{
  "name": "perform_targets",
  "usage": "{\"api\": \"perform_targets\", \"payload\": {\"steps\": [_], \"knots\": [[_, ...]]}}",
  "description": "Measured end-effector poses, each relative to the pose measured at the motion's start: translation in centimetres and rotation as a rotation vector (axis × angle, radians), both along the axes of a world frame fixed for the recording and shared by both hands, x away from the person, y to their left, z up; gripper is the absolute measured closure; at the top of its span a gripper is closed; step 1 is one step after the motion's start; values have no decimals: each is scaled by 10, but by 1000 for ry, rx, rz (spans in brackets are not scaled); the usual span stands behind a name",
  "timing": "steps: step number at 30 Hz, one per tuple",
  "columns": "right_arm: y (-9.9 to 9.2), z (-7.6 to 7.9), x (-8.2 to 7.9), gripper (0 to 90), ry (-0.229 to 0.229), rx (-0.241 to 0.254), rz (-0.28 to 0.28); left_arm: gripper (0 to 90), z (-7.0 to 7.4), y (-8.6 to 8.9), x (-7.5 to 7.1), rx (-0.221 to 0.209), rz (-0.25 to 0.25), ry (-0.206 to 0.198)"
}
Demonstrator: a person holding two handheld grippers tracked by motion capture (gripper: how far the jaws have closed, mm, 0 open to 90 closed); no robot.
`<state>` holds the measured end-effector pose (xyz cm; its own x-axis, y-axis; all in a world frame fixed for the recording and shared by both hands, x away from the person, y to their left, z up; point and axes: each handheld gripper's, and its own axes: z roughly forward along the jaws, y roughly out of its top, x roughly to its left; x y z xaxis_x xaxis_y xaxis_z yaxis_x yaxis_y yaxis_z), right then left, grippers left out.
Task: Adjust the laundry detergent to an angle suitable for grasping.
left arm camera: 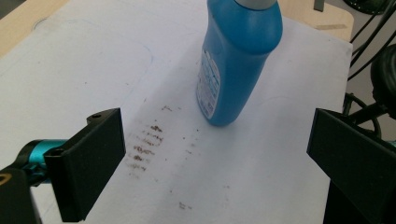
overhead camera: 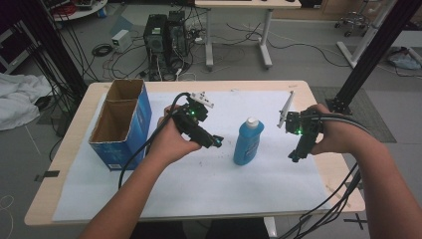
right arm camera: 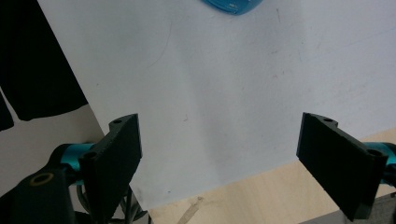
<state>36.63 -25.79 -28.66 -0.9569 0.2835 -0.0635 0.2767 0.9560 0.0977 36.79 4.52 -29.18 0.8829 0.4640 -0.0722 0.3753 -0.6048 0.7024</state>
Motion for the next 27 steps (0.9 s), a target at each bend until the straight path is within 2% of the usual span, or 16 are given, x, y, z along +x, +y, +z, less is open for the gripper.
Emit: {"api": "perform_targets", "payload": {"steps": [6,7,9,13,21,22,27], "knots": [[-1,-3,1,133,4,-7,-6,44,-2,-19,4,19,-8,7],[-2,-3,1,133,3,-7,-7,44,-2,-29,4,27,-9,-2],[-2,-3,1,133,6,-5,-7,44,-1,-34,4,17,-4,-4],[-3,-4,1,132,6,-4,-4,44,-1,-47,5,23,7,-18],[-6,-5,1,133,5,-1,-9,44,-9,-66,10,9,33,-1],[-6,-5,0,133,7,2,-15,44,-11,-73,14,14,38,7],[-8,-7,1,133,7,2,-17,44,-15,-86,20,25,45,23]]}}
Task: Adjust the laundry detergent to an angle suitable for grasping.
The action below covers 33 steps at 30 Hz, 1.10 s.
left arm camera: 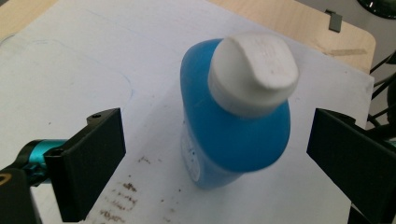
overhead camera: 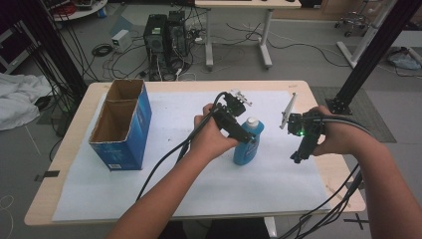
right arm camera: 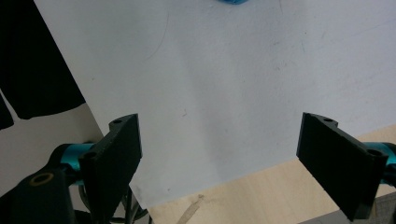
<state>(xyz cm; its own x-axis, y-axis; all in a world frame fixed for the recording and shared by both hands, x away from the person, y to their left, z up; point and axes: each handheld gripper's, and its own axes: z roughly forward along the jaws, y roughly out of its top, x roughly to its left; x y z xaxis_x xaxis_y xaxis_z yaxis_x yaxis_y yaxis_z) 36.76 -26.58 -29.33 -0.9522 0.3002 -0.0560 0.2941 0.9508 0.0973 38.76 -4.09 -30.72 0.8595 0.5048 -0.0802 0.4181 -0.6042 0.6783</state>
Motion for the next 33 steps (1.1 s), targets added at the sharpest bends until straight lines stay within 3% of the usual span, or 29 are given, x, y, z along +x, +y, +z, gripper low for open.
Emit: {"api": "perform_targets", "payload": {"steps": [7,33], "knots": [[-3,0,-1,133,7,-1,-12,44,-5,-17,5,7,17,-1],[-4,-6,3,133,13,8,-8,44,-27,-42,12,54,52,-8]]}}
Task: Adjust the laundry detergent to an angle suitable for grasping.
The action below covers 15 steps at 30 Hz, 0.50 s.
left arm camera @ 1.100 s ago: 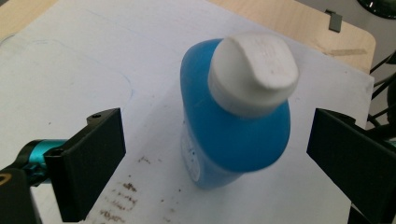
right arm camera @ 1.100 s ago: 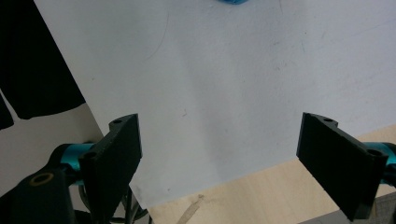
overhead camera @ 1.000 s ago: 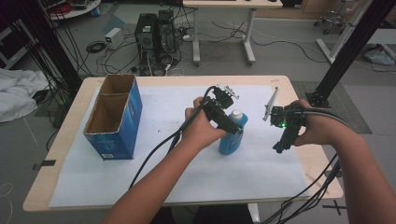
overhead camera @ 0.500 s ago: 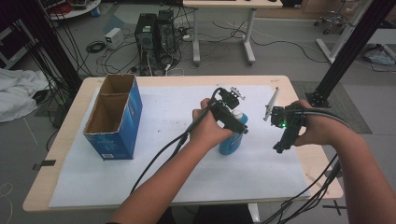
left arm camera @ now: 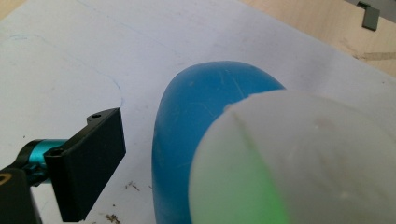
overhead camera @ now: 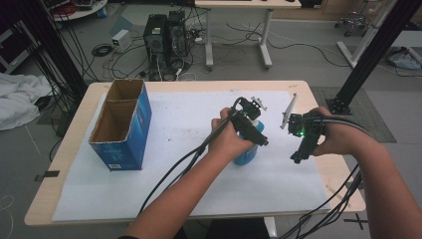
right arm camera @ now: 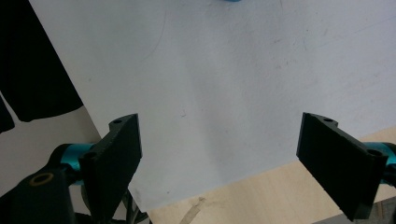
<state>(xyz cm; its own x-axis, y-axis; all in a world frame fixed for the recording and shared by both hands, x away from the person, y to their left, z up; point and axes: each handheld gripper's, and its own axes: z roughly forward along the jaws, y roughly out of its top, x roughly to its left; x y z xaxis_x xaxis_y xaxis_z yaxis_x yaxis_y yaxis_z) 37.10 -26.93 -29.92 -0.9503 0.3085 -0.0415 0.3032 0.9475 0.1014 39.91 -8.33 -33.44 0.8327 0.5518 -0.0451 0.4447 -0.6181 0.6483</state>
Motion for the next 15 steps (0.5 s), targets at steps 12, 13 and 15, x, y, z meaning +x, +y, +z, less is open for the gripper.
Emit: {"api": "perform_targets", "payload": {"steps": [12,13,15], "knots": [[0,0,3,133,-3,-2,-3,148,0,0,-3,17,9,-31],[1,-1,3,133,-3,-1,-2,159,0,0,-3,19,10,-34],[1,-1,3,133,-5,-1,-1,184,0,0,-3,23,9,-37]]}}
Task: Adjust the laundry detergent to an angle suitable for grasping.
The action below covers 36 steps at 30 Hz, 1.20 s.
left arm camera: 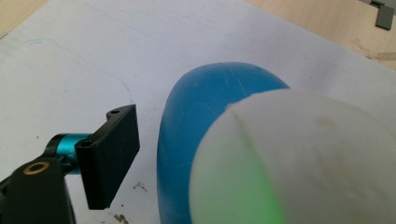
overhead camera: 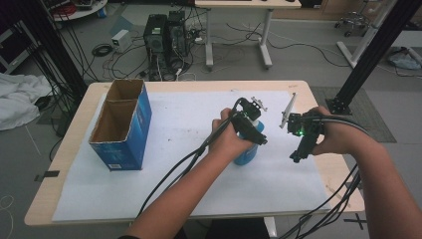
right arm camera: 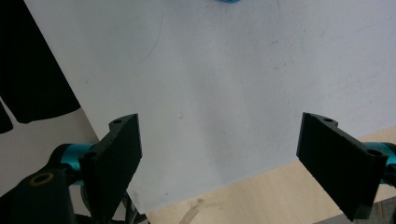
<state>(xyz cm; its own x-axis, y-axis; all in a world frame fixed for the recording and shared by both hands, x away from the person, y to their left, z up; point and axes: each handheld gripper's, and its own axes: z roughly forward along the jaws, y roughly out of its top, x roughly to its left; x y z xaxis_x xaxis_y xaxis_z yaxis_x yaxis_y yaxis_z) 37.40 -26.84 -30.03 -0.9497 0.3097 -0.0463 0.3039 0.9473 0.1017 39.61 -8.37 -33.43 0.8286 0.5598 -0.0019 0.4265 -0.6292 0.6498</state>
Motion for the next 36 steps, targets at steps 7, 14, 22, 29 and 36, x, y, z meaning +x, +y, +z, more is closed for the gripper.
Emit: {"api": "perform_targets", "payload": {"steps": [7,14,22,29,36], "knots": [[0,0,-1,133,0,0,-8,253,0,-1,-2,11,0,-14],[-1,-2,0,133,1,5,-4,333,0,-2,-4,29,-12,-20],[-2,-3,0,133,3,2,-9,376,1,-4,-7,44,-22,-47],[-3,-5,0,133,5,4,-12,385,3,-4,-7,62,-28,-42],[-1,-5,1,133,8,1,-20,388,6,-3,-9,90,-91,-48]]}}
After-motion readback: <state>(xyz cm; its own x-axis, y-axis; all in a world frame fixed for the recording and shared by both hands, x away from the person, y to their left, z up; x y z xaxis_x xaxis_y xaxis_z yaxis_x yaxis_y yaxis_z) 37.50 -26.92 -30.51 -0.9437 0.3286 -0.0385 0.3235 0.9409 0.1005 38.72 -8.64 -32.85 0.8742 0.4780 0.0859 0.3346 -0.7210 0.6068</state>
